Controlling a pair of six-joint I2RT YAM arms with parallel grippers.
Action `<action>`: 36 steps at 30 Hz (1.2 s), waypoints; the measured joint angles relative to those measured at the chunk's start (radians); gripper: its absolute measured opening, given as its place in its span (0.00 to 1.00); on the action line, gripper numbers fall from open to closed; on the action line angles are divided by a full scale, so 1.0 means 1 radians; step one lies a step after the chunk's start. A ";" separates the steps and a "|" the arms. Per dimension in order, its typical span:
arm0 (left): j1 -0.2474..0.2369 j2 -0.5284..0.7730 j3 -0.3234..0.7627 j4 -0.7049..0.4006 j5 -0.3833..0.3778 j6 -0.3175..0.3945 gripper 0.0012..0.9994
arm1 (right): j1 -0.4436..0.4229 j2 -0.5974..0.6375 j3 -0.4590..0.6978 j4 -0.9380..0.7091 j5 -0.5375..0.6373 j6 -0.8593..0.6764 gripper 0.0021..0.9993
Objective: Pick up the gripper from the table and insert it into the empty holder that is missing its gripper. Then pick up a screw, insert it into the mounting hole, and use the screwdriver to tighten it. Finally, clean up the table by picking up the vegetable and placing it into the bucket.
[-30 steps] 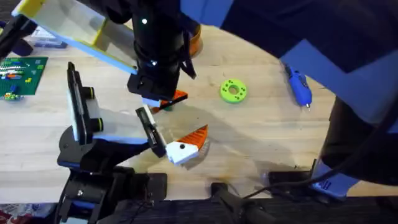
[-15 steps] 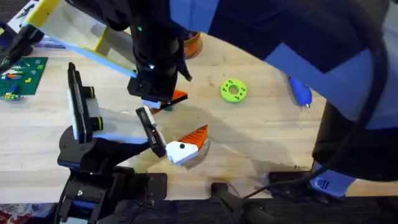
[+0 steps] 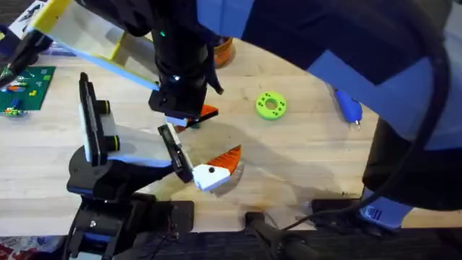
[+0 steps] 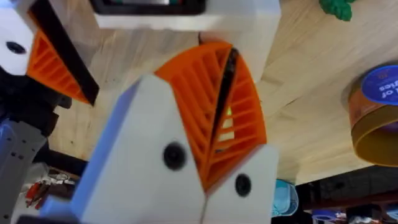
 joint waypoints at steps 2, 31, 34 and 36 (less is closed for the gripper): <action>0.000 0.000 0.000 0.000 0.000 0.000 0.99 | 0.000 0.000 0.000 0.000 0.000 0.000 0.00; 0.000 0.000 0.000 0.000 0.003 -0.001 0.99 | -0.023 -0.002 0.001 -0.008 0.031 -0.030 1.00; 0.000 0.000 0.000 0.000 0.003 -0.001 0.99 | -0.023 -0.002 0.001 -0.009 0.031 -0.030 1.00; 0.000 0.000 0.000 0.000 0.003 -0.001 0.99 | -0.023 -0.002 0.001 -0.010 0.031 -0.029 1.00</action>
